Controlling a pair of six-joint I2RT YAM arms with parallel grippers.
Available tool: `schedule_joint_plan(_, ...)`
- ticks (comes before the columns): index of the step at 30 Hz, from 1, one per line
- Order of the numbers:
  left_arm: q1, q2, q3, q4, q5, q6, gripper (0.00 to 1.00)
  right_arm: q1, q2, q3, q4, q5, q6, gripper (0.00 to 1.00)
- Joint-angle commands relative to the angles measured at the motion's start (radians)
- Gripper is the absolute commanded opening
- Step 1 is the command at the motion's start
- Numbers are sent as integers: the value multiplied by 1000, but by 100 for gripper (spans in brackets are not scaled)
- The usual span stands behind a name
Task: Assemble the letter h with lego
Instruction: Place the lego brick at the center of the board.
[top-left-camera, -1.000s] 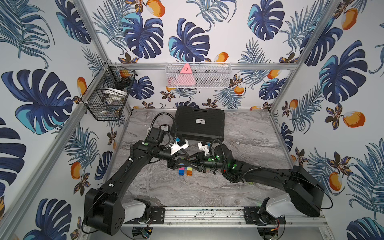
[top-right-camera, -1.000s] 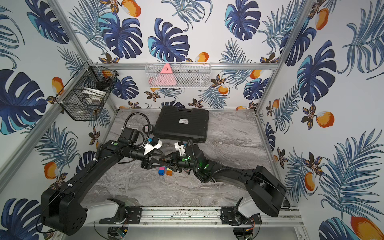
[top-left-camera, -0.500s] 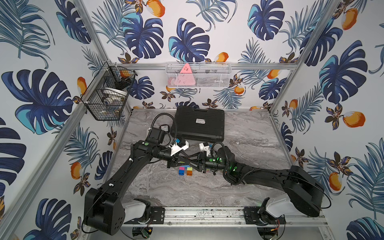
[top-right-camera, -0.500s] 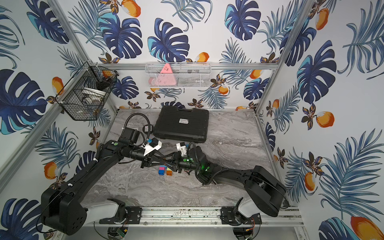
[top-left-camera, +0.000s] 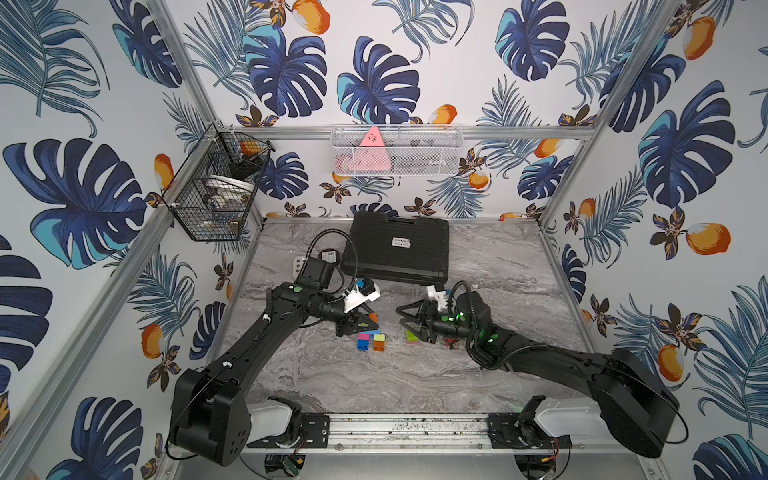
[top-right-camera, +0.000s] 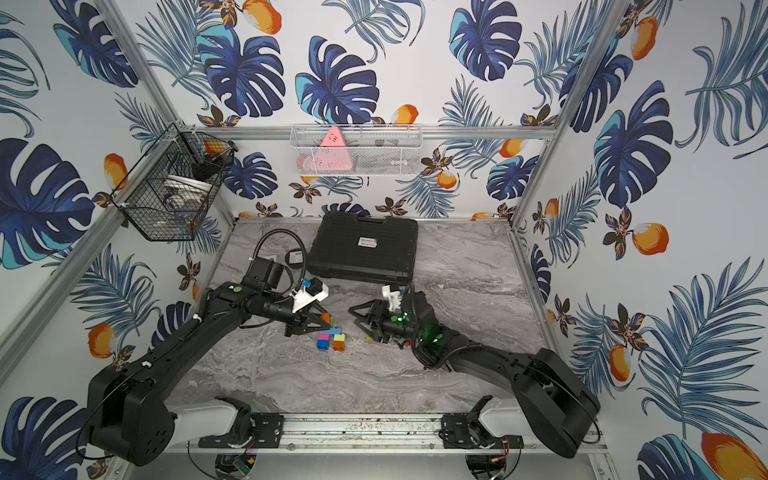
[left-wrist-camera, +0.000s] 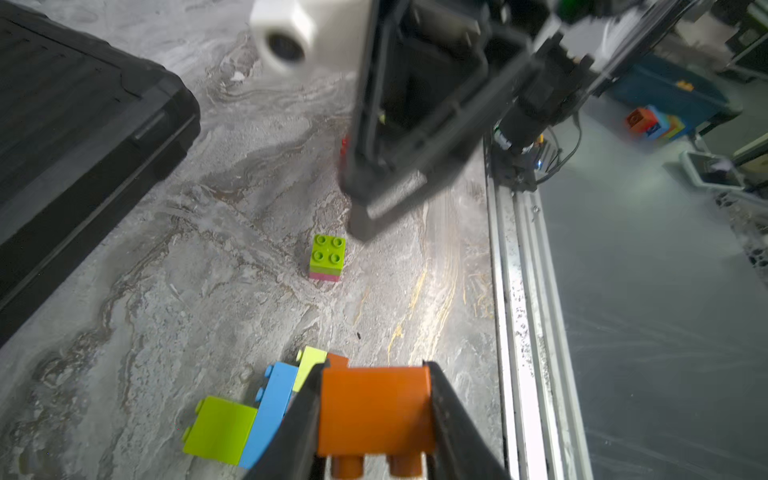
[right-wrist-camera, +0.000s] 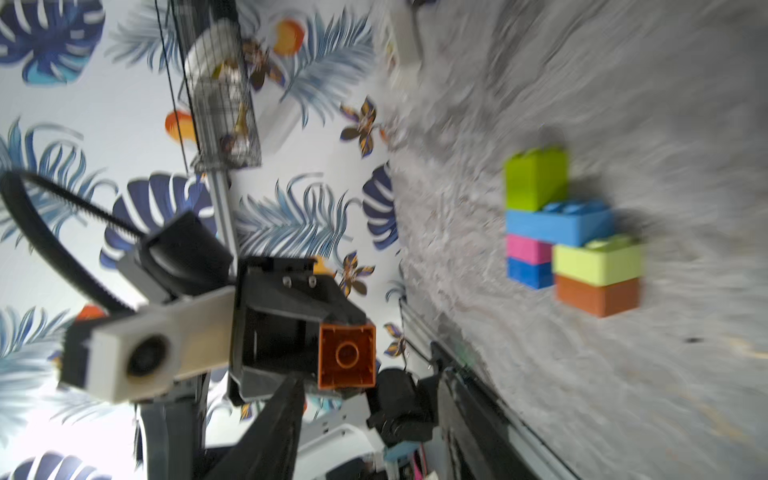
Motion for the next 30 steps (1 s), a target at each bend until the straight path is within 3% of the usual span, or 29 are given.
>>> schedule_joint_plan(1,-112,9,-28,83,-237,-56,17,-101,-115,50,-561,105,-233,56)
schedule_joint_plan(3,-217,27,-35,86,-374,-51,17,-195,-154,100,-790,152,-321,56)
schedule_joint_plan(8,-445,143,-5,73,-615,-55,15,-399,-158,206,-1147,276,-511,56)
schedule_joint_plan(14,-654,308,46,47,-740,-87,19,-527,-121,266,-1329,427,-630,58)
schedule_joint_plan(17,-710,395,82,34,-764,-113,19,-550,-141,259,-1354,480,-616,58)
schedule_joint_plan(25,-743,574,146,56,-823,-158,21,-569,-160,231,-1332,445,-608,58)
schedule_joint_plan(30,-743,560,150,56,-801,-162,41,-569,-144,232,-1336,423,-620,59)
